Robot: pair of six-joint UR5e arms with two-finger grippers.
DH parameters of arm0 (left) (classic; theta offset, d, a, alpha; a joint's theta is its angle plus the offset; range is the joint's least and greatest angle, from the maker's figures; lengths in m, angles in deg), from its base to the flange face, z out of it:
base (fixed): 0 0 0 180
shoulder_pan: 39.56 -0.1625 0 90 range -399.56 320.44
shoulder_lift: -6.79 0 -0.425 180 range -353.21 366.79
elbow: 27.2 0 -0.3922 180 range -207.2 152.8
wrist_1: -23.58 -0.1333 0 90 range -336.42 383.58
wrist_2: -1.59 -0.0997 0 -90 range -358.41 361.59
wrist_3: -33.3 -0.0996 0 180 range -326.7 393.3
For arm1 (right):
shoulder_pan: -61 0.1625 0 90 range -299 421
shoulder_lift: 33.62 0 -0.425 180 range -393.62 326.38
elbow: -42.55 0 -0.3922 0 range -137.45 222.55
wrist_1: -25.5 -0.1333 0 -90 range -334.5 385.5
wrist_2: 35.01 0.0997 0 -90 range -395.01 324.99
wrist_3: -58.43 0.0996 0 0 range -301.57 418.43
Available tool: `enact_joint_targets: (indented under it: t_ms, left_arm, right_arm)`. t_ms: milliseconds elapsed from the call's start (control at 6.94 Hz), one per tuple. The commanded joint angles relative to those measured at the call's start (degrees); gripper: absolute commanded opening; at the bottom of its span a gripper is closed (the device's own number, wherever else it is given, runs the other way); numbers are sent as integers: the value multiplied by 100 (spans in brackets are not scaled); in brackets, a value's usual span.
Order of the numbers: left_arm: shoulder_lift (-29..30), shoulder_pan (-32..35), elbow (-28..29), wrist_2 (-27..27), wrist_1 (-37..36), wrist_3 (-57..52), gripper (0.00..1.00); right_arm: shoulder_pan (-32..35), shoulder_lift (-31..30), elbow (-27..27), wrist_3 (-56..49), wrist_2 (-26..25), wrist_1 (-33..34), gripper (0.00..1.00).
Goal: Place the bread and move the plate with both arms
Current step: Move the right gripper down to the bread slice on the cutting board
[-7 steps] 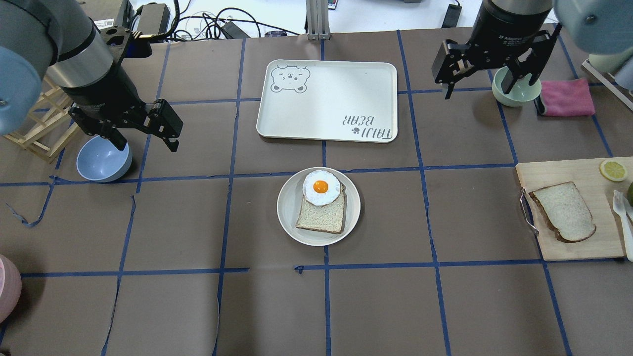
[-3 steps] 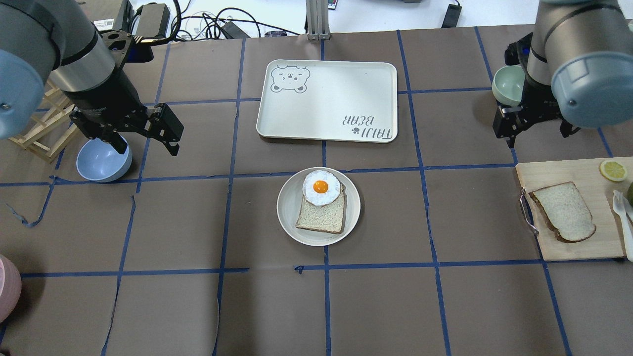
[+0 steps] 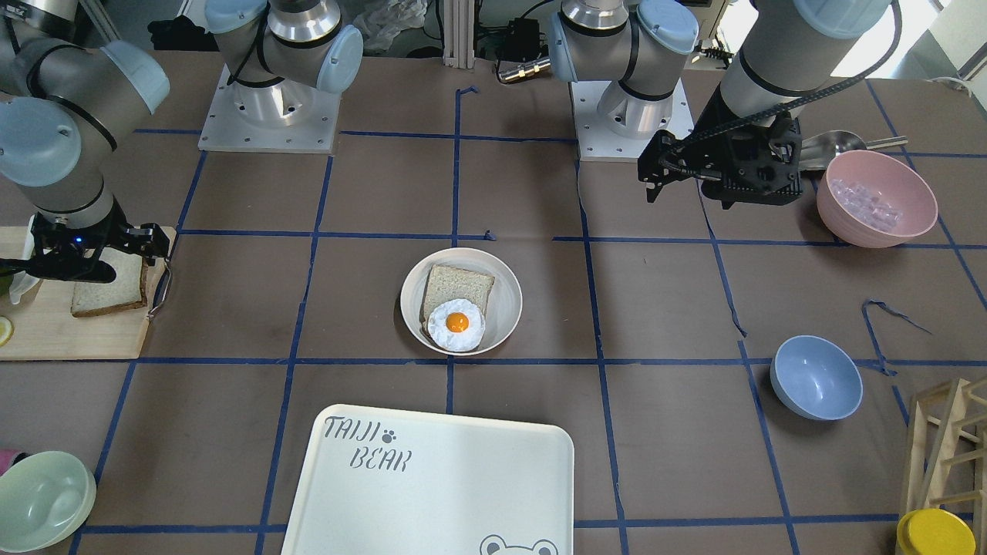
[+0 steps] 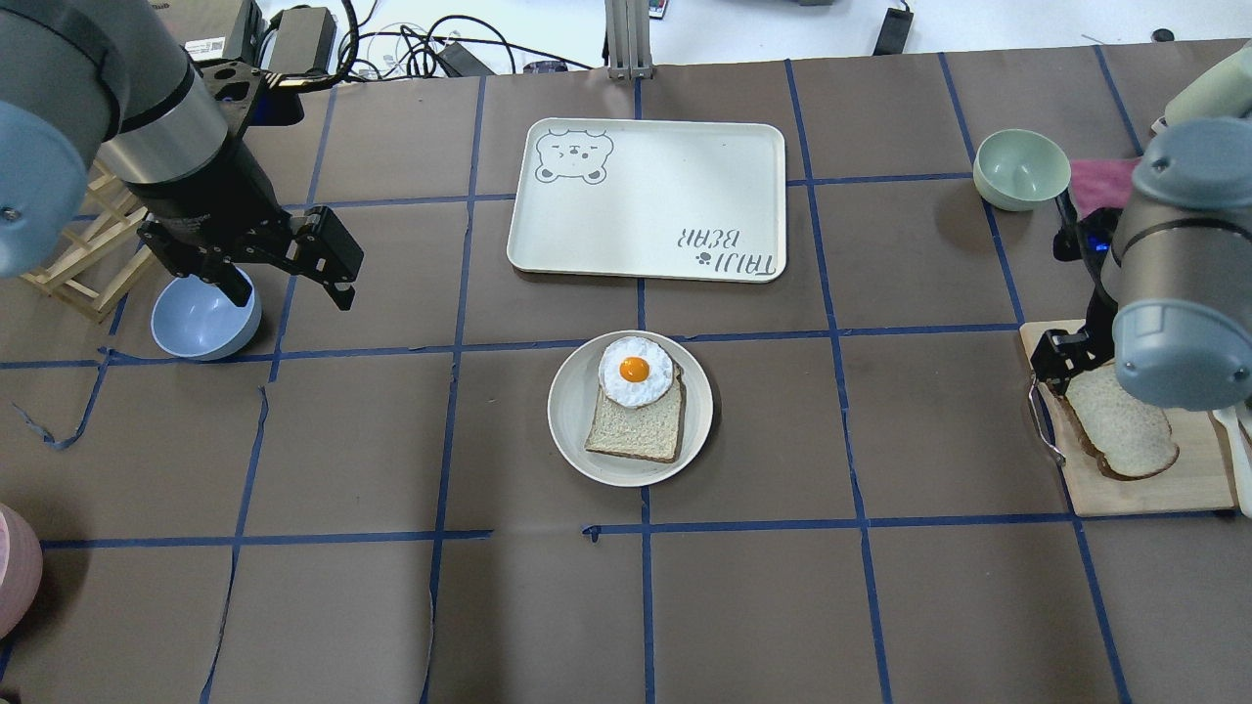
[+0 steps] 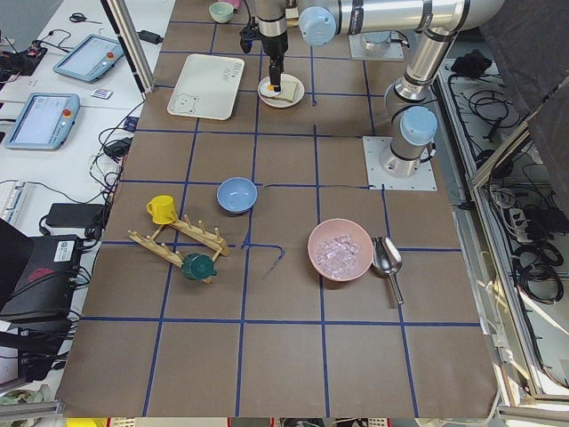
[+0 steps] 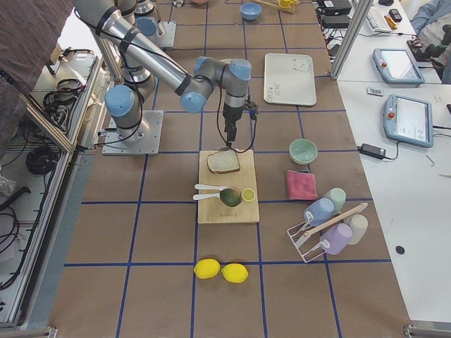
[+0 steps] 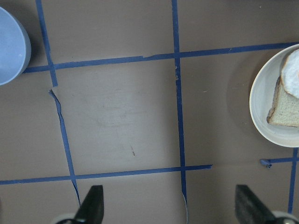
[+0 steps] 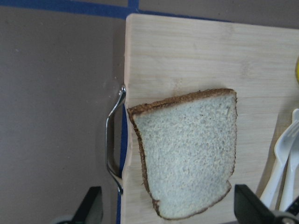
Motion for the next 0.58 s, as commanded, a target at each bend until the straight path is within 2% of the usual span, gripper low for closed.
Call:
enact_joint_targets:
  t_ms: [0,288,432]
  left_arm:
    - [0,0,5,-2,-2,-9,100]
    - [8,0,5,15,-10,0,100]
    - [0,0,14,16,-19,0,100]
  right_arm:
    - [-176,433,-406,-776,-40,854,88]
    - [-176,506,-397,-831,-31,898,81]
    - [-176,514,-406,-1005,-40,889,69]
